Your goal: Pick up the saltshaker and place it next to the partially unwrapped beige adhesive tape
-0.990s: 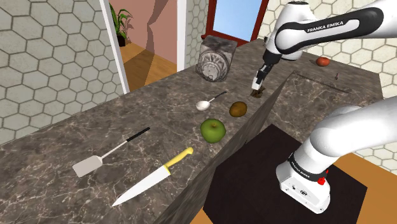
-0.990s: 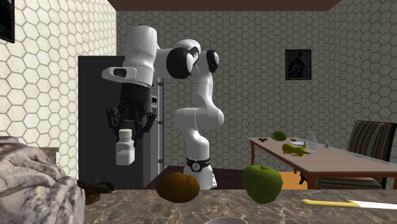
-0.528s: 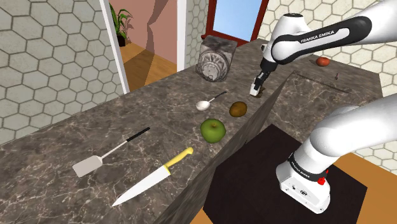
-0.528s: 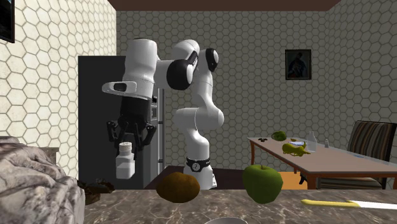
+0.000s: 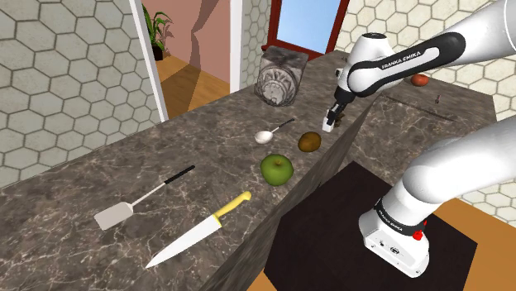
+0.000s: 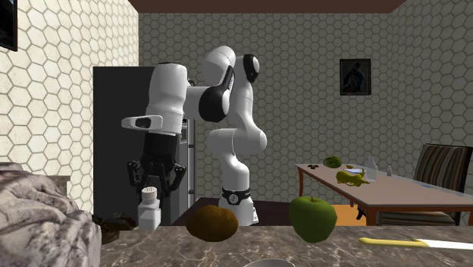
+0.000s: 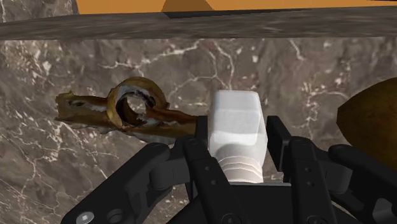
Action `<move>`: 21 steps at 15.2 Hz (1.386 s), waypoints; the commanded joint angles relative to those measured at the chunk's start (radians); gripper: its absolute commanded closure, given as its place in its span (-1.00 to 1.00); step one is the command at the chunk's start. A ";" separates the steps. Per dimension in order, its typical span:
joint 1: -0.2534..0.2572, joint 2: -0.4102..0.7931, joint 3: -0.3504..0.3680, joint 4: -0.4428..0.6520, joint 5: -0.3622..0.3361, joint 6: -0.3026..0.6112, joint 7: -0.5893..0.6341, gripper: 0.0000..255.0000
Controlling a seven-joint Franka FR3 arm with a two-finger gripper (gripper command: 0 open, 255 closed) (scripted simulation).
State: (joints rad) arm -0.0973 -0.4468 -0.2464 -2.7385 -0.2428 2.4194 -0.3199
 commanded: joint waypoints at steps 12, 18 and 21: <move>0.000 0.028 -0.003 -0.015 -0.004 0.044 0.004 -1.00; 0.003 -0.067 0.015 0.022 0.007 -0.089 0.002 -1.00; 0.004 -0.088 0.020 0.034 0.011 -0.123 0.001 -1.00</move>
State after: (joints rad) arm -0.0945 -0.5277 -0.2292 -2.7080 -0.2332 2.3093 -0.3194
